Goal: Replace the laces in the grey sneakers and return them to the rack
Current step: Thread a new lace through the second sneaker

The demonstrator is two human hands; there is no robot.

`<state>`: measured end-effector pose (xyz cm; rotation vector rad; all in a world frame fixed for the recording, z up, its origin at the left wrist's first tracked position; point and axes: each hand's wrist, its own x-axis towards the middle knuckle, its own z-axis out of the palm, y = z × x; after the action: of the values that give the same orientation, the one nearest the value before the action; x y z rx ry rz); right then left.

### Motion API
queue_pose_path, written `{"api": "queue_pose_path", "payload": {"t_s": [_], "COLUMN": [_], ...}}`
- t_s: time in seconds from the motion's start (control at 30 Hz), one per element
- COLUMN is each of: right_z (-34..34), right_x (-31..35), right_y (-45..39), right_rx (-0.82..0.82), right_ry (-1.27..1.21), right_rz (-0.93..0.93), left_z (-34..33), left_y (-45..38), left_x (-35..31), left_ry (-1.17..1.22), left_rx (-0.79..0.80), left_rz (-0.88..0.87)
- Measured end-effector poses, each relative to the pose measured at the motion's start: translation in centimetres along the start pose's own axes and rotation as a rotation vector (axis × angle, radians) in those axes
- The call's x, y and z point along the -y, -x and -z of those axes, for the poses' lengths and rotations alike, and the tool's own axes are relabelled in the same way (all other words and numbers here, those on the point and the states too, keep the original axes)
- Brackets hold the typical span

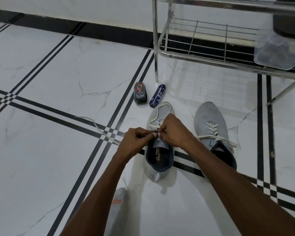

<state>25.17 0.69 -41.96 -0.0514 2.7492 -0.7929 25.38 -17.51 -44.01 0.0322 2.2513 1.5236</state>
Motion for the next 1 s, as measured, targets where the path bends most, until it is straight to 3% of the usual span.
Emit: {"api": "queue_pose_path", "payload": {"t_s": [0.17,0.37,0.57,0.7,0.83,0.9,1.0], "right_z": [-0.1,-0.9,-0.9,-0.3,0.4,0.3,0.0], "right_x": [-0.1,-0.3,-0.5,-0.4,0.3,0.0,-0.4], "right_y": [0.1,-0.2,0.1,0.2,1.0,1.0,1.1], "right_rx": [-0.01,0.003,-0.089,-0.26,0.074,0.081,0.035], "right_ry": [-0.031,0.028,-0.17,-0.258,-0.214,-0.255,-0.319], "right_rz": [0.001,-0.027,-0.053,-0.124,-0.234,-0.289,-0.303], "left_z": [-0.3,-0.6,-0.8,-1.6,-2.1,-1.9,1.0], "left_y": [-0.1,-0.3,-0.2,-0.2,-0.5,-0.4,-0.4], "left_x": [0.1,0.0,0.2,0.2,0.5,0.6,1.9], "left_ry": [0.085,0.023,0.075,0.042,0.019,0.113,0.15], "left_rx": [-0.016,-0.032,-0.05,-0.142,-0.139,-0.288,-0.903], "left_rz": [0.031,-0.014,0.048,0.072,0.032,0.093,0.238]}}
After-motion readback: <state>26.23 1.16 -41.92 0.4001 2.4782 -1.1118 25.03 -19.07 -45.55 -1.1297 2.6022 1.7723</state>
